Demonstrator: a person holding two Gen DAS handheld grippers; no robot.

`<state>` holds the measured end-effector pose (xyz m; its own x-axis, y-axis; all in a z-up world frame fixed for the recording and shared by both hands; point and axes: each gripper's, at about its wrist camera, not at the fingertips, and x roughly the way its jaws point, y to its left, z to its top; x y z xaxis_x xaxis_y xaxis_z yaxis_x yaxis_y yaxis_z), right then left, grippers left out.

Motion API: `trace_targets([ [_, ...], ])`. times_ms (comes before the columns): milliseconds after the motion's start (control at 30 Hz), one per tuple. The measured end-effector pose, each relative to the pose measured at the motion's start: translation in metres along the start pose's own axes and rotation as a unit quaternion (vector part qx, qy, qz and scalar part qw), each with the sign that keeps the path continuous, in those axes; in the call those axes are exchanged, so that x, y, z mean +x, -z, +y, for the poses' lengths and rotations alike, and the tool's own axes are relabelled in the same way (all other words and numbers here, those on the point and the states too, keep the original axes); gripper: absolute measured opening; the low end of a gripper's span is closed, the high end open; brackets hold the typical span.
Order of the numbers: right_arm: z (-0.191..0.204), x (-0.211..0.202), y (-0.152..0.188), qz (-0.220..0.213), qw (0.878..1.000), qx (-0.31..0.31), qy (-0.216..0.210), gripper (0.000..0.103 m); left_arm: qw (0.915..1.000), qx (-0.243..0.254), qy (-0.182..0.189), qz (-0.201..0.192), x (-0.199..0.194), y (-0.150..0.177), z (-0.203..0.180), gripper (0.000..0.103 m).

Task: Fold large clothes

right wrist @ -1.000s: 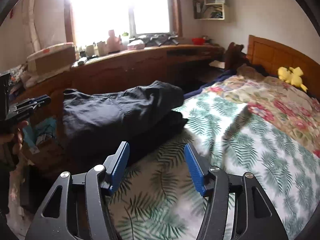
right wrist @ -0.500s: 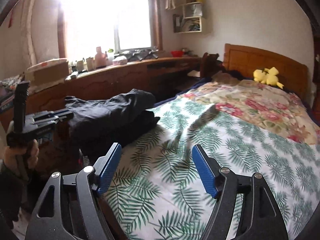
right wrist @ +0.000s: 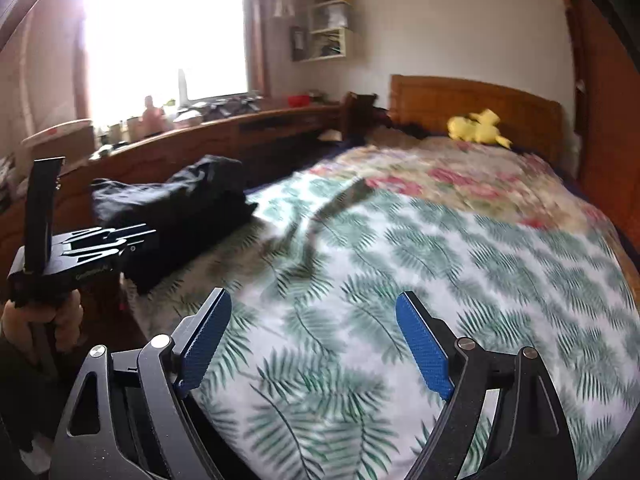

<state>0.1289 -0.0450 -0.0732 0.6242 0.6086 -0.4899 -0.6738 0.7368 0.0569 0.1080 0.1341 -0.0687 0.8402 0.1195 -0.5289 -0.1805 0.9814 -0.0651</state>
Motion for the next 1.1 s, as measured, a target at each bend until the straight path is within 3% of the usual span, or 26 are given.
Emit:
trace_targets([
  [267,-0.039,-0.042,0.034,-0.005,0.996,0.054,0.068,0.089,0.9986,0.026,0.046,-0.001,-0.009,0.007,-0.063,0.025],
  [500,-0.060,-0.092,0.034,-0.035,0.990,0.071,0.120,0.089,0.9959,0.043,0.076,-0.027,-0.036,-0.015,-0.109,0.025],
  [633,-0.063,-0.123,0.030,-0.064,0.984,0.080,0.146,0.089,0.9934,0.041,0.093,-0.054,-0.063,-0.029,-0.121,0.025],
  [800,-0.055,-0.157,0.025,-0.100,0.977,0.086,0.167,0.089,0.9909,0.047,0.090,-0.089,-0.099,-0.038,-0.128,0.025],
  [1100,-0.044,-0.184,0.022,-0.131,0.973,0.089,0.166,0.089,0.9896,0.054,0.077,-0.109,-0.132,-0.035,-0.128,0.026],
])
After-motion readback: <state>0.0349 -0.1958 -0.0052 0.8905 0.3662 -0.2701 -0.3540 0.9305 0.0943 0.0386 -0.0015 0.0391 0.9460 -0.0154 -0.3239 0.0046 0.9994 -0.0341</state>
